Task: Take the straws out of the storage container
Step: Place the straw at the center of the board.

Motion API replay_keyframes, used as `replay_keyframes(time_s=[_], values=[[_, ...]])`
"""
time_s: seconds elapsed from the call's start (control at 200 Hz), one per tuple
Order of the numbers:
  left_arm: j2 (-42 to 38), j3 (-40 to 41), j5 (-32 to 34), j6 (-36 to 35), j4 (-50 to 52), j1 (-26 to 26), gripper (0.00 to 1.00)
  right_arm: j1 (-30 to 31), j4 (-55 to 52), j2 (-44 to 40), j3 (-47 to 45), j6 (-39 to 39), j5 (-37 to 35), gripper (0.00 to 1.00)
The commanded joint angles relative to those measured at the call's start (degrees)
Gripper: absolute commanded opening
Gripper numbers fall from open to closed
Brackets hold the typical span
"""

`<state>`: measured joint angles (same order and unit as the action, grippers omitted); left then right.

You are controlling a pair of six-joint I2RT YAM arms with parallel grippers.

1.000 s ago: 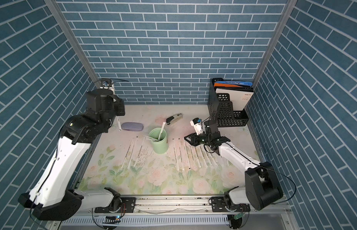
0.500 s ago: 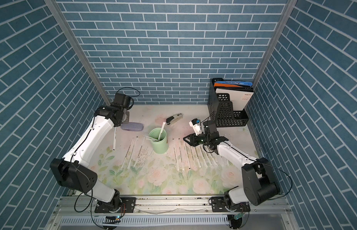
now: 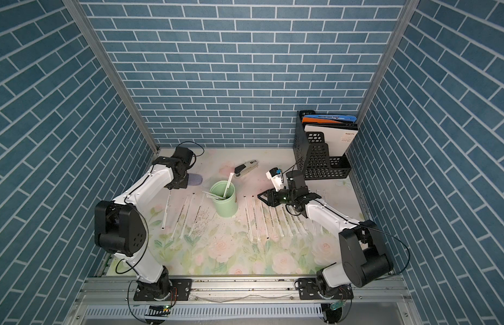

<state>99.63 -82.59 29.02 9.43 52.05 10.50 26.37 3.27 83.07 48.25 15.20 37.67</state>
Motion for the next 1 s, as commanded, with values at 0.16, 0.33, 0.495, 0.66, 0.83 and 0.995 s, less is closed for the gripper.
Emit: replay_keyframes(time_s=[0.16, 0.33, 0.495, 0.66, 0.83, 0.995], values=[[2.92, 4.43, -0.91, -0.47, -2.85, -0.57, 0.07, 0.26, 1.78, 1.8, 0.26, -0.44, 1.43, 0.41], [3.78, 7.24, -1.62, -0.33, -4.96, -0.57, 0.06, 0.26, 2.57, 3.13, 0.73, -0.04, 1.84, 0.41], [4.7, 7.62, -1.54, -0.42, -5.81, -0.58, 0.06, 0.29, 2.58, 3.59, 1.05, 0.0, 1.96, 0.41], [5.87, 7.44, -1.28, -0.73, -6.58, -0.57, 0.06, 0.26, 2.89, 4.37, 1.58, 0.35, 2.07, 0.41], [7.36, 7.19, 0.66, -1.08, -6.48, -0.55, 0.06, 0.26, 3.17, 5.41, 2.26, 0.63, 2.4, 0.42], [8.83, 6.47, 2.41, -1.12, -6.22, -0.57, 0.06, 0.26, 3.06, 6.16, 3.1, 0.53, 2.47, 0.42]])
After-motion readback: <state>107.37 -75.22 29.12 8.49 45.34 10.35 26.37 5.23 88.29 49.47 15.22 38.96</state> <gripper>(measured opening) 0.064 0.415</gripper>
